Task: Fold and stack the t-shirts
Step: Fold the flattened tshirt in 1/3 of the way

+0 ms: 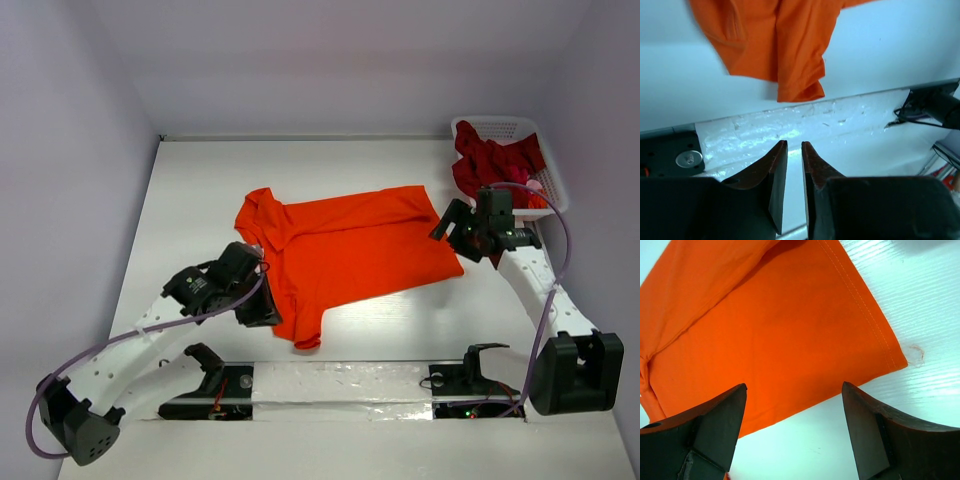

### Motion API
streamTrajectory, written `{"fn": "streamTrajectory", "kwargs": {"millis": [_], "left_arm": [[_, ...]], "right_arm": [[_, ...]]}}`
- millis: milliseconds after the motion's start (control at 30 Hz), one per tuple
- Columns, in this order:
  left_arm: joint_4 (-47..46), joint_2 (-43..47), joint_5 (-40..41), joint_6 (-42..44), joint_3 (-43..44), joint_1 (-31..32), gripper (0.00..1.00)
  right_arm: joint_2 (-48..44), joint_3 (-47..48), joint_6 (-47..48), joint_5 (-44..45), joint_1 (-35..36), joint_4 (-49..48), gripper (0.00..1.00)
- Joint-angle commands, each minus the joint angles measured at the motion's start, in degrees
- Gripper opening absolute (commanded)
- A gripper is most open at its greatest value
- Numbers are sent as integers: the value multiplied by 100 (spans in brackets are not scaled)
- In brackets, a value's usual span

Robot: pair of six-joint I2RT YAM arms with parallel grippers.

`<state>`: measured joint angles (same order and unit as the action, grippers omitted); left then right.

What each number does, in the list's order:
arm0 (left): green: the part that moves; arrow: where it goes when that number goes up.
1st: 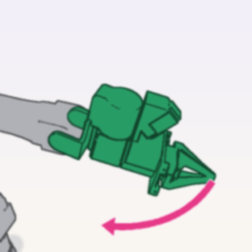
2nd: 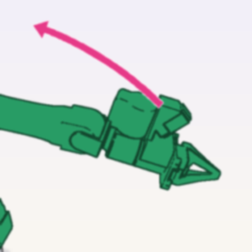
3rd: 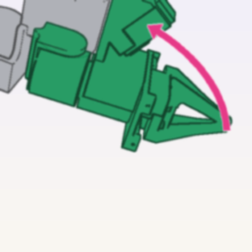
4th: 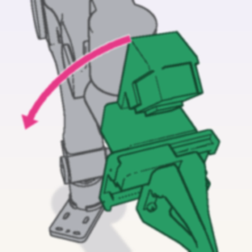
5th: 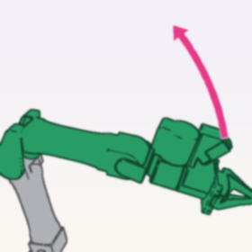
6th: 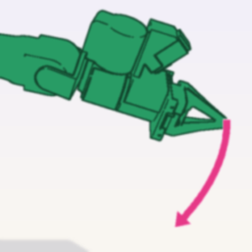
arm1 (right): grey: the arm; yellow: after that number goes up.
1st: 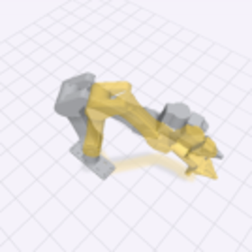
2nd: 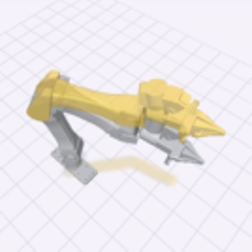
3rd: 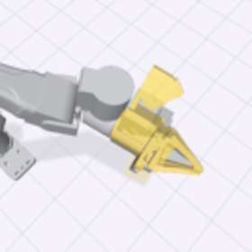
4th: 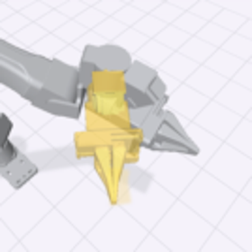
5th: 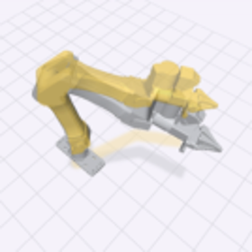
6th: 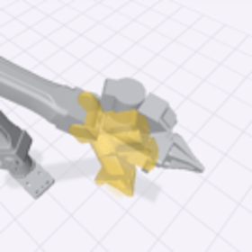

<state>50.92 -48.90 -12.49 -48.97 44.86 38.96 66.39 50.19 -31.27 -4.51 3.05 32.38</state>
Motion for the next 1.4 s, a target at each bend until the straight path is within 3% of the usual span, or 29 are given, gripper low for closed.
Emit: {"fn": "streamTrajectory", "kwargs": {"millis": [0, 233, 500, 633, 667, 767, 800, 1000, 1167, 1367], "left_arm": [[-2, -102, -542, -288, -135, 129, 16], [-855, -575, -580, -640, -610, 305, 17], [-574, -1086, 413, -860, -522, 657, 20], [-530, -1148, 852, -1140, -103, 709, 15], [-608, -1087, 949, -1306, 39, 709, 14], [-688, -1199, 1589, -1519, 547, 709, 0], [-723, -1287, 1688, -1519, 663, 709, 0], [-1119, -2017, 2433, -1387, 1577, 709, 0], [-1250, -2728, 2813, -1238, 2158, 639, 0], [-1610, -2975, 2533, -1176, 1904, 438, 0]], "right_arm": [[5, 113, 156, 12, 20, 40, 82], [111, 8, -11, -172, 20, -135, 82], [32, 34, 24, -181, 20, -101, 82], [58, 87, 33, -208, 20, -170, 81], [154, 104, 24, -251, 20, -206, 76], [592, 227, -28, -488, 20, -486, 36], [751, 280, -37, -550, 20, -626, 1], [2375, 1193, 200, -797, 722, -524, 0], [2914, 1712, 183, -463, 1260, -505, 0], [3538, 2073, 235, -349, 1312, -408, 0]]}}
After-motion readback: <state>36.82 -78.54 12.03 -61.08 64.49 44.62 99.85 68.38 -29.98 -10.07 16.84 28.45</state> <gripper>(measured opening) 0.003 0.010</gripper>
